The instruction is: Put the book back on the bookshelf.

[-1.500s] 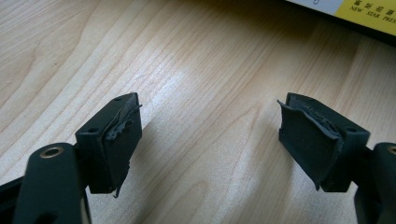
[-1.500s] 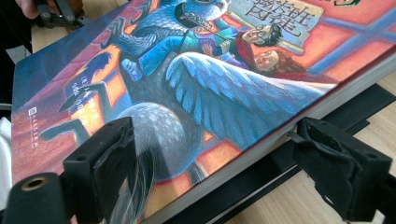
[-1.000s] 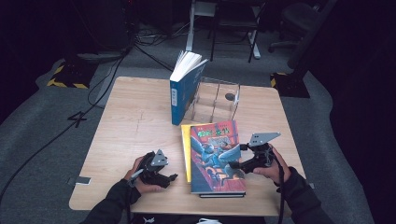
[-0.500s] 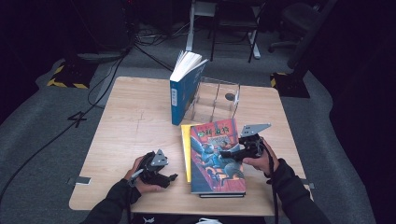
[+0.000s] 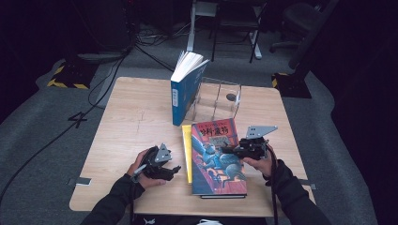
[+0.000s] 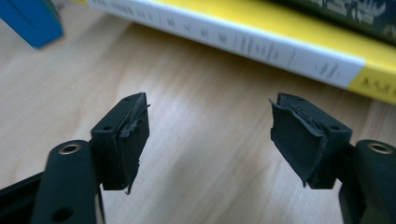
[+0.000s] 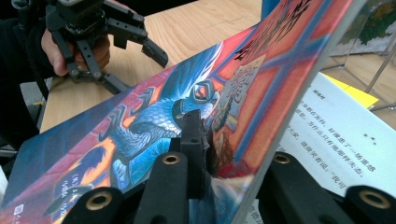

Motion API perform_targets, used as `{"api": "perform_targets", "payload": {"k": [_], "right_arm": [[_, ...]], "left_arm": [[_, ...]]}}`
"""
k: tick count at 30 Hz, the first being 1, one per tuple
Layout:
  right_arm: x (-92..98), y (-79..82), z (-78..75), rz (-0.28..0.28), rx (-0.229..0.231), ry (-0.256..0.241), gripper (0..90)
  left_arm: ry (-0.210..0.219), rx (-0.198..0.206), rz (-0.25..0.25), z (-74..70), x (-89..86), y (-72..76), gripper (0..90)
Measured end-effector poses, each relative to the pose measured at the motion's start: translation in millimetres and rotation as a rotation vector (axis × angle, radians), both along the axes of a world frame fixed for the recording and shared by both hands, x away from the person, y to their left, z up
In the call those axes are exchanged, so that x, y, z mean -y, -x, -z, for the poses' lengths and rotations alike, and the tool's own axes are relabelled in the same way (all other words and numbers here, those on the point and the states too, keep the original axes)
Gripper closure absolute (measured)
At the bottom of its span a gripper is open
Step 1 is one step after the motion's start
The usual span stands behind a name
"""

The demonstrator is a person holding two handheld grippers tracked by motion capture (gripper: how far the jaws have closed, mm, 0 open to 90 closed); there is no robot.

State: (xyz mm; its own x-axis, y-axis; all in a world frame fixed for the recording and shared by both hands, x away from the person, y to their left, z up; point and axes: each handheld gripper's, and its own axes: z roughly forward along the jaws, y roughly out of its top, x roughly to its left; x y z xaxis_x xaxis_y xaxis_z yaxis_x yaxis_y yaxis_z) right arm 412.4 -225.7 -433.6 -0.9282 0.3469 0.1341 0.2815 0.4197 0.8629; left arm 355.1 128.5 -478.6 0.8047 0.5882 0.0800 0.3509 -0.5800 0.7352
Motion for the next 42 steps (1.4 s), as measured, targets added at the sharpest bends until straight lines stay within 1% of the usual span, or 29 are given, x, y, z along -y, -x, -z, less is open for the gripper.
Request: {"api": "perform_targets", "payload": {"k": [1,2,3,4,5,6,9,10,11,12,14,16,18,19,20,21,22,23,24,25,26,27,29,31,33,35,36,41,42], "right_arm": [[0.4,1.0,-0.7,0.001,0.004,-0.006,78.1],[0.7,2.1,-1.8,0.003,0.011,-0.006,78.1],[0.7,3.4,-2.9,0.003,0.019,-0.008,78.2],[0.7,4.5,-3.9,0.003,0.026,-0.009,78.2],[0.9,5.7,-4.8,0.003,0.031,-0.013,78.3],[0.9,6.8,-5.6,0.004,0.039,-0.015,78.3],[0.9,9.9,-8.4,0.005,0.06,-0.009,78.5],[1.1,10.8,-9.4,0.004,0.064,-0.011,78.5],[1.2,12.0,-10.6,-0.003,0.069,-0.016,78.9],[1.2,13.0,-11.8,-0.008,0.076,-0.015,79.1],[0.8,15.0,-13.8,-0.013,0.085,-0.013,79.3],[0.1,17.1,-15.3,-0.013,0.095,-0.015,79.3],[0.3,18.2,-16.6,-0.012,0.099,-0.017,79.4],[0.5,18.6,-17.2,-0.012,0.103,-0.019,79.4],[0.3,19.1,-17.5,-0.011,0.105,-0.021,79.5],[0.3,19.8,-17.9,-0.008,0.108,-0.021,79.5],[0.3,20.3,-18.3,-0.007,0.11,-0.023,79.7],[0.5,20.9,-19.0,-0.01,0.114,-0.027,79.7],[0.5,21.3,-19.5,-0.009,0.114,-0.027,79.8],[0.1,21.6,-19.7,-0.009,0.115,-0.028,79.9],[0.0,21.7,-19.8,-0.009,0.118,-0.029,79.9],[0.1,21.8,-20.3,-0.007,0.118,-0.029,79.9],[0.3,22.0,-21.3,-0.005,0.119,-0.031,79.9],[0.4,22.1,-22.7,-0.003,0.125,-0.032,79.9],[0.4,22.3,-25.8,-0.002,0.133,-0.035,80.0],[0.5,22.5,-28.8,0.005,0.142,-0.036,80.1],[0.7,22.6,-29.6,0.007,0.145,-0.04,80.2],[1.0,21.6,-34.9,0.019,0.166,-0.054,80.4],[0.9,21.3,-36.5,0.02,0.172,-0.062,80.7]], "left_arm": [[0.002,0.011,-0.003,-2.6,0.1,-1.2,32.3],[0.012,0.012,-0.001,-4.8,0.1,-2.2,34.2],[0.022,0.017,0.0,-6.5,0.3,-3.3,33.2],[0.018,0.027,-0.004,-8.0,1.2,-4.1,33.1],[0.015,0.03,-0.006,-9.6,2.3,-5.2,33.1],[0.022,0.027,0.0,-11.1,2.9,-6.2,33.1],[0.036,0.049,0.0,-16.3,6.4,-8.6,35.7],[0.036,0.049,0.0,-16.3,6.4,-8.6,36.3],[0.046,0.062,-0.007,-19.8,10.7,-10.3,37.6],[0.045,0.066,-0.008,-21.3,13.0,-11.6,38.7],[0.054,0.068,-0.004,-24.0,16.5,-14.7,41.1],[0.07,0.069,-0.01,-27.5,19.0,-19.7,46.0],[0.08,0.058,-0.007,-30.1,20.5,-26.2,48.2],[0.086,0.056,-0.015,-30.4,21.0,-29.4,50.0],[0.102,0.057,-0.02,-30.6,20.8,-32.2,49.8],[0.114,0.055,-0.02,-30.6,20.4,-35.2,51.8],[0.117,0.04,-0.016,-30.8,20.9,-39.6,53.3],[0.116,0.042,-0.019,-31.3,21.2,-41.5,53.1],[0.144,0.039,-0.013,-32.0,21.2,-44.1,53.9],[0.147,0.039,-0.007,-32.8,21.1,-45.9,56.9],[0.141,0.049,-0.014,-33.6,21.6,-47.7,58.5],[0.143,0.063,-0.016,-34.4,21.8,-49.2,57.7],[0.152,0.057,-0.006,-35.5,21.3,-52.2,61.1],[0.156,0.061,-0.015,-36.5,21.1,-55.6,60.3],[0.178,0.054,-0.012,-38.4,19.7,-60.3,61.3],[0.194,0.064,-0.015,-40.3,18.9,-63.5,61.3],[0.202,0.055,-0.015,-41.4,18.7,-66.2,62.0],[0.22,0.06,-0.029,-47.4,17.9,-75.8,61.2],[0.22,0.058,-0.038,-48.3,17.7,-77.7,59.8]]}}
